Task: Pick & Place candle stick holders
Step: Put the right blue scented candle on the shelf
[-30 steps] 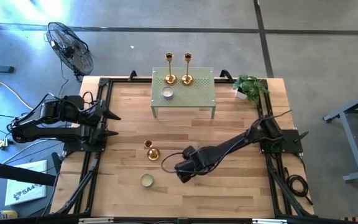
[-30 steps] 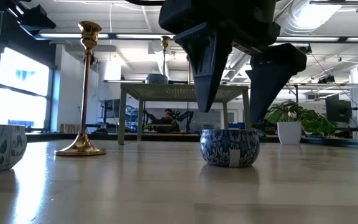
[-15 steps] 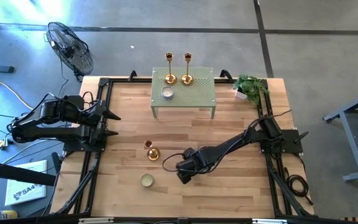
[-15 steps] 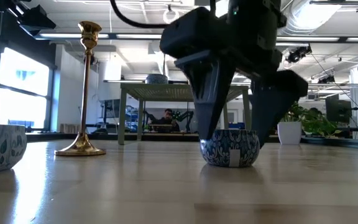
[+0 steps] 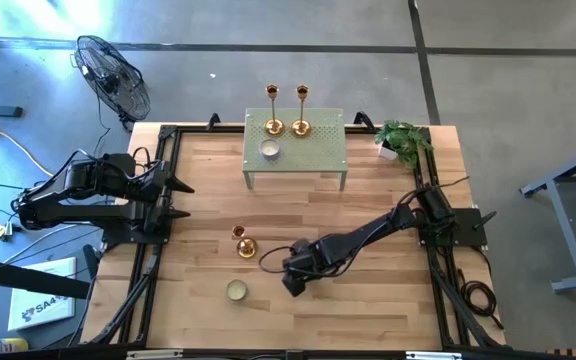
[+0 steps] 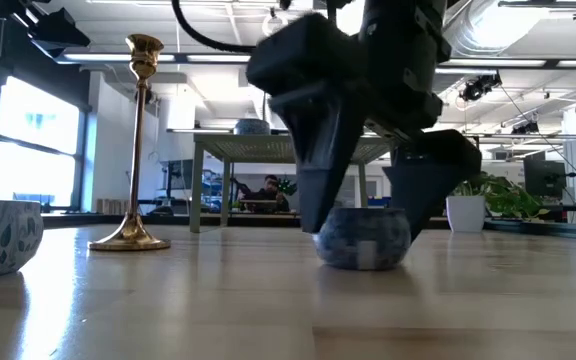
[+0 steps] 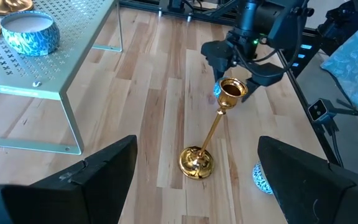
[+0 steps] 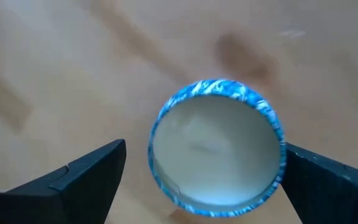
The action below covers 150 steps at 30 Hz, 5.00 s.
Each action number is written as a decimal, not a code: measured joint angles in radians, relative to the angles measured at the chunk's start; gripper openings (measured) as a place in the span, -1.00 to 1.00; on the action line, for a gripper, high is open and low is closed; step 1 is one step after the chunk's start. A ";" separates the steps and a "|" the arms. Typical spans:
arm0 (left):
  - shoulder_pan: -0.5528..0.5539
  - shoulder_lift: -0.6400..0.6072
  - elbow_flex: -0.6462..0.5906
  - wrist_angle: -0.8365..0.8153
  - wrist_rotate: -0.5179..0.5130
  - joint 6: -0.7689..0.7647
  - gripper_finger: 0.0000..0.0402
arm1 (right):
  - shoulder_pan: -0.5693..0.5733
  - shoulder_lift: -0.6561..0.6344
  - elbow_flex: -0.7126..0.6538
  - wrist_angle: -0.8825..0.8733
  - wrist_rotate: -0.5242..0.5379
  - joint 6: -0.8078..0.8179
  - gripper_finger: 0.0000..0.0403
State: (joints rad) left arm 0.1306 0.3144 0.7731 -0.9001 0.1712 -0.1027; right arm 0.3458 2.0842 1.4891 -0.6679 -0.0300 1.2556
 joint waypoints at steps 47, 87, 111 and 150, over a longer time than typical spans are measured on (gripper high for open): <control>0.000 0.000 0.000 -0.019 -0.003 -0.060 0.64 | -0.040 0.000 0.002 -0.177 -0.006 0.044 0.93; 0.000 0.000 0.000 -0.019 -0.007 -0.060 0.64 | -0.091 0.000 0.002 -0.136 -0.031 -0.008 0.93; 0.000 0.000 0.000 -0.019 -0.007 -0.060 0.64 | -0.091 0.000 0.002 -0.169 -0.055 0.004 0.93; 0.000 0.000 0.000 -0.018 -0.007 -0.060 0.64 | -0.108 -0.316 0.002 -0.315 0.106 0.030 0.40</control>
State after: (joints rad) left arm 0.1303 0.3143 0.7733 -0.9185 0.1647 -0.1627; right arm 0.2382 1.7682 1.4910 -0.9828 0.0763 1.2861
